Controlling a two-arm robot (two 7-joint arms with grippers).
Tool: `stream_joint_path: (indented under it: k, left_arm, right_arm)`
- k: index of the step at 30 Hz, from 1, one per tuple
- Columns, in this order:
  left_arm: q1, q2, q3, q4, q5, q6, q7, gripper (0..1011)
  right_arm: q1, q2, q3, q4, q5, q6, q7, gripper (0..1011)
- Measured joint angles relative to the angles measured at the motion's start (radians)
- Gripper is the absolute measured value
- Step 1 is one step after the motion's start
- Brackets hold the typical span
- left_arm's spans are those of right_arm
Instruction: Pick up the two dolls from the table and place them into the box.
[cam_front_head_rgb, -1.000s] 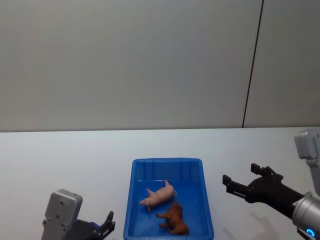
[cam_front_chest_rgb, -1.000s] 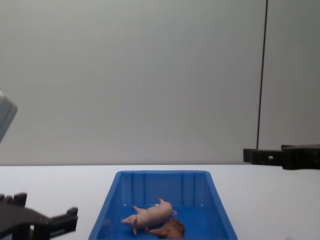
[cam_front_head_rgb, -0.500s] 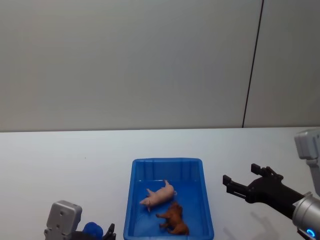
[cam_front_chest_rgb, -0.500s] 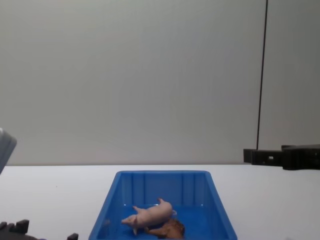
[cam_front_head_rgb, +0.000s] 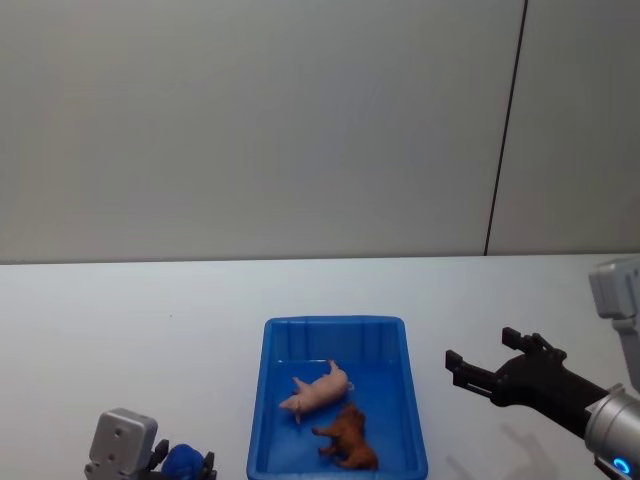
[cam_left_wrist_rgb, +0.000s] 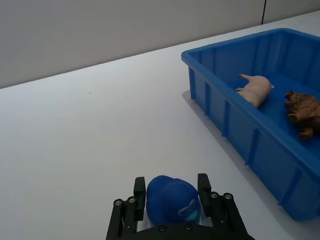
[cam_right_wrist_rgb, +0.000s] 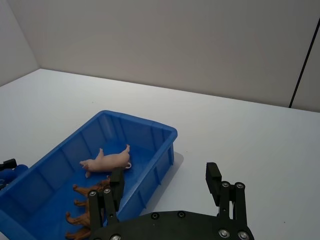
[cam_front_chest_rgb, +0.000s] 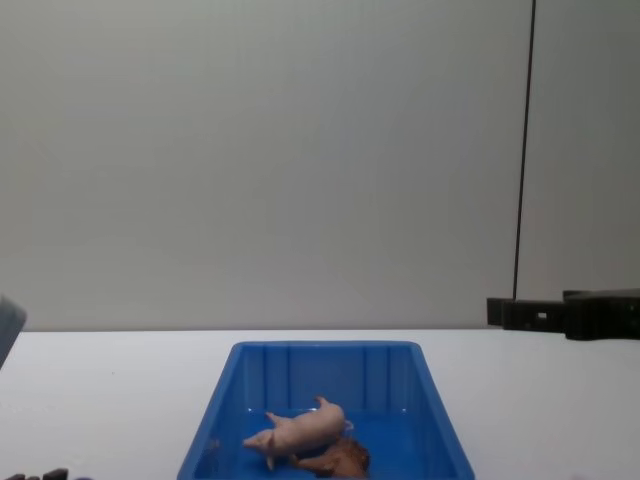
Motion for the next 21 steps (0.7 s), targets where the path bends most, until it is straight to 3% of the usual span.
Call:
stream_joint_path:
  k: [4,7,21]
  left_arm:
    - [-0.004,-0.003,-0.005,0.014,-0.002,-0.004,-0.004,570]
    - [-0.006,-0.005,-0.009,0.022,-0.003,-0.007,-0.005,529]
    - [-0.043,-0.013,-0.034,0.009,0.027,-0.03,-0.023,431]
  right_arm:
    - [0.0,0.0,0.0,0.0,0.0,0.0,0.0,1001]
    - [0.0,0.0,0.0,0.0,0.0,0.0,0.0,1001]
    - [0.0,0.0,0.0,0.0,0.0,0.0,0.0,1001]
